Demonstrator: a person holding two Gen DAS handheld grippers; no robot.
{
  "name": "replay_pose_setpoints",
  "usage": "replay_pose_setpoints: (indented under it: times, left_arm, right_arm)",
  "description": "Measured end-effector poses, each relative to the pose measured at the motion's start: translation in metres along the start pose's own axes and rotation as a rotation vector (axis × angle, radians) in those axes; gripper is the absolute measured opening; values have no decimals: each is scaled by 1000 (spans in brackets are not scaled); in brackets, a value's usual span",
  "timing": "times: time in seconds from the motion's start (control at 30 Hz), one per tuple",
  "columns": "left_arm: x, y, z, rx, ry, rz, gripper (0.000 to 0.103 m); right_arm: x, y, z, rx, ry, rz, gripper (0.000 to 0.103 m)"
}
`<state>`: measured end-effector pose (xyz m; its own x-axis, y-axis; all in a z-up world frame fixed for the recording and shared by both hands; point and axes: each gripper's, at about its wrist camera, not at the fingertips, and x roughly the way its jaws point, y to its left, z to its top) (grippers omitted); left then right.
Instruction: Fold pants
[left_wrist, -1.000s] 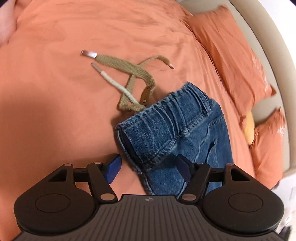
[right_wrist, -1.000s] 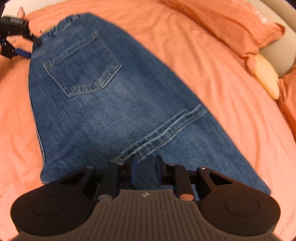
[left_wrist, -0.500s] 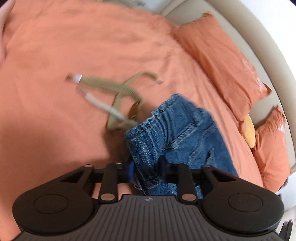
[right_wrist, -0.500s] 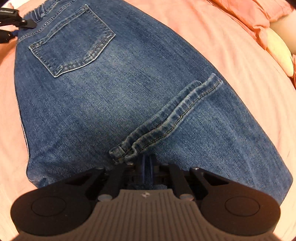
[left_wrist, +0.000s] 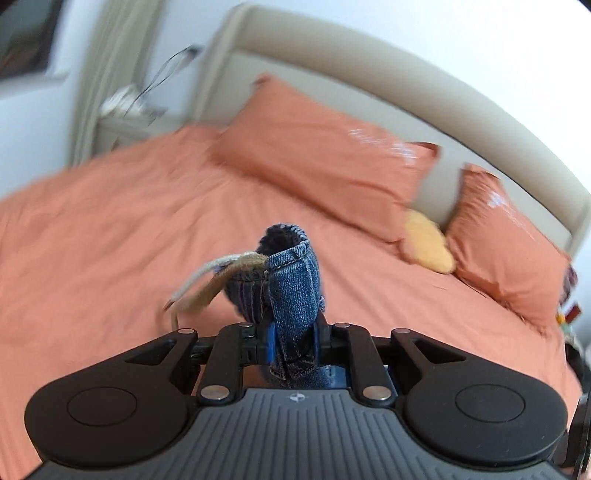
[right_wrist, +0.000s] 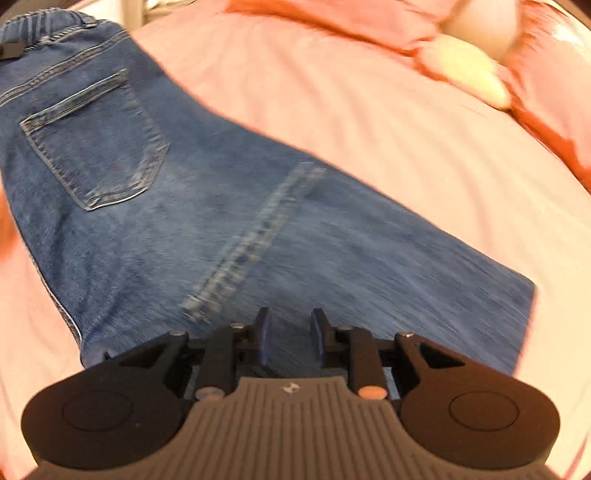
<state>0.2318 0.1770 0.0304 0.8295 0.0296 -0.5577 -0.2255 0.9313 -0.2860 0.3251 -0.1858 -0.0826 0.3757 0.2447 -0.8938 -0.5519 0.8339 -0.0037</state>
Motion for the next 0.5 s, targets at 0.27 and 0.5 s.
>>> replay_pose_setpoints:
  times: [0.27,0.5]
  left_arm:
    - [3,-176,6,328,-29,-52,19]
    - [44,-300,-54,568,24,-109,18]
  right_arm:
    - [-52,-55,-42,123,-73,-64,20]
    - [-77,-94,-82,199,-131,-73,20]
